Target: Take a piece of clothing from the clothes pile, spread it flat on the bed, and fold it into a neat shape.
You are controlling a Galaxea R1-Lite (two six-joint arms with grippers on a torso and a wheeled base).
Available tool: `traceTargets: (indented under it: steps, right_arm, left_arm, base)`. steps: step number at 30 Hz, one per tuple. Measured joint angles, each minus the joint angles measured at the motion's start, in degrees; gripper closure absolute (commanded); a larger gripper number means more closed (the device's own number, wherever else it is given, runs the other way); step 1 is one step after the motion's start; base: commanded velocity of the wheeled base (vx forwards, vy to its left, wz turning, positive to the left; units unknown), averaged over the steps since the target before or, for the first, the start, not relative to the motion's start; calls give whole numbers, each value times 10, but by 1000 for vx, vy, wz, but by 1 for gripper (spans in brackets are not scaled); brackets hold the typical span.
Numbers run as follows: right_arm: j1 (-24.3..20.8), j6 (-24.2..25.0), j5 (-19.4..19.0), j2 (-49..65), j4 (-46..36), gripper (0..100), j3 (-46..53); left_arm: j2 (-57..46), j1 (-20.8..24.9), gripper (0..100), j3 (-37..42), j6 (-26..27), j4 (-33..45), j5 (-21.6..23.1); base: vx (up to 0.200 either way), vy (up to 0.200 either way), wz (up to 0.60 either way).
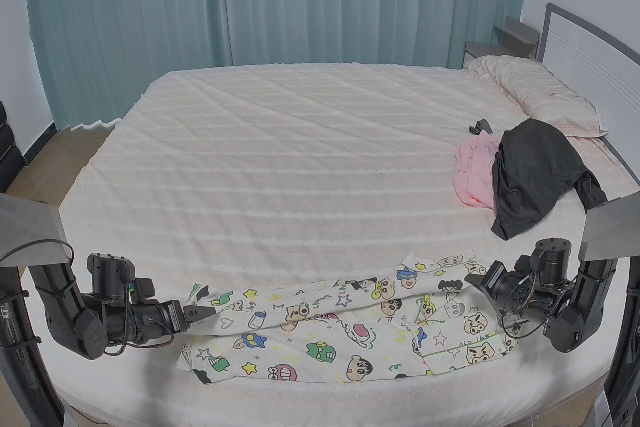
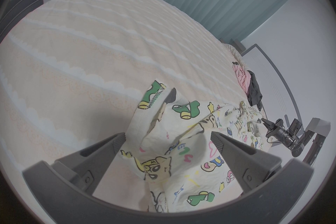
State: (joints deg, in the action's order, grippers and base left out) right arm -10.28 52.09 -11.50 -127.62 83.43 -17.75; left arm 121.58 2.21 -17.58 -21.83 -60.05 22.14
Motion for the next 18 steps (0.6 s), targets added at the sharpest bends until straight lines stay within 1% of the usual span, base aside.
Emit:
traceTargets:
  steps: [5, 9, 14, 18]
  right_arm:
    - [20, -2, -2, 25, -1, 100, 22]
    - [36, -21, -4, 40, -6, 100, 39]
    - [53, -71, -11, 44, -9, 100, 63]
    - [58, -111, -15, 41, -14, 100, 81]
  left_arm:
    - [0, 0, 0, -2, -2, -1, 0]
    - [0, 0, 0, -4, -3, -1, 0]
    - [0, -1, 0, -5, -3, 0, 0]
    - [-1, -2, 0, -8, -3, 0, -1]
  base:
    - [0, 0, 0]
    - [0, 0, 0]
    - [0, 0, 0]
    - [0, 0, 0]
